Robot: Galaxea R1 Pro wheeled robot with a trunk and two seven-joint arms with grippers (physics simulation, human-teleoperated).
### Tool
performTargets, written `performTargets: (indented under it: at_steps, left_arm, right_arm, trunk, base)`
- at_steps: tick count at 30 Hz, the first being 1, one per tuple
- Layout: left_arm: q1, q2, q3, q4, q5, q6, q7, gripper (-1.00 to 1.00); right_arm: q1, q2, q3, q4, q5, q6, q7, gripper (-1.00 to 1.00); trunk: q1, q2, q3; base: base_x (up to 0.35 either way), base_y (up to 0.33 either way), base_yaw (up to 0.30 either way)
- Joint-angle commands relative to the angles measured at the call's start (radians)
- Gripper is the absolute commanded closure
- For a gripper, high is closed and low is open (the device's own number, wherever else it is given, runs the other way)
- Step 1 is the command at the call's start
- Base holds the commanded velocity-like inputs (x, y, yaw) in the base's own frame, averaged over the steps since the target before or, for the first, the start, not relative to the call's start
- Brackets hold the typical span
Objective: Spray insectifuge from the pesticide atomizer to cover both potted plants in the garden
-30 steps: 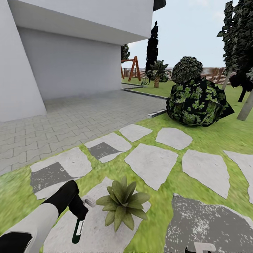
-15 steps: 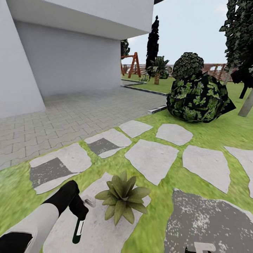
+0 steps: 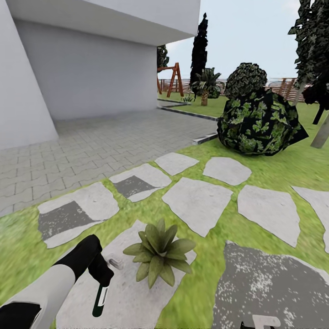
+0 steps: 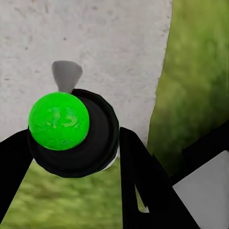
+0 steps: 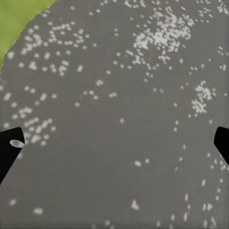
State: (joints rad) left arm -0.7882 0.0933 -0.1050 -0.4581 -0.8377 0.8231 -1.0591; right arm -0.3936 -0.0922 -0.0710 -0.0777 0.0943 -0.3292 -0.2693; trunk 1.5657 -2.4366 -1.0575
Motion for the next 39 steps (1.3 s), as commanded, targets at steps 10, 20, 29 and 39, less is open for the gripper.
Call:
performTargets:
  at_steps: [10,20,29,39]
  left_arm:
    - [-0.002,-0.004,-0.004,-0.003,-0.007,0.007,-0.009,1.00]
    - [0.005,0.026,-0.004,0.012,-0.086,0.002,-0.009,1.00]
    - [0.036,0.040,0.006,-0.003,-0.106,0.006,-0.018,1.00]
    - [-0.042,0.004,-0.001,-0.005,-0.131,0.007,-0.143,1.00]
  right_arm:
    - [-0.001,-0.001,-0.009,-0.001,0.010,-0.004,-0.004,-1.00]
    - [-0.001,-0.018,-0.006,0.003,0.011,-0.005,-0.003,-1.00]
    - [-0.001,-0.029,-0.004,0.006,0.012,-0.004,-0.002,-1.00]
    - [-0.001,-0.029,-0.007,0.001,0.010,-0.004,-0.003,-1.00]
  trunk:
    - [0.000,0.000,-0.006]
    - [0.000,0.000,-0.006]
    - [0.000,0.000,-0.006]
    - [0.000,0.000,-0.006]
  base:
    - [0.096,0.046,-0.053]
    - [0.038,0.029,-0.116]
    - [0.000,0.000,0.000]
    - [0.000,0.000,0.000]
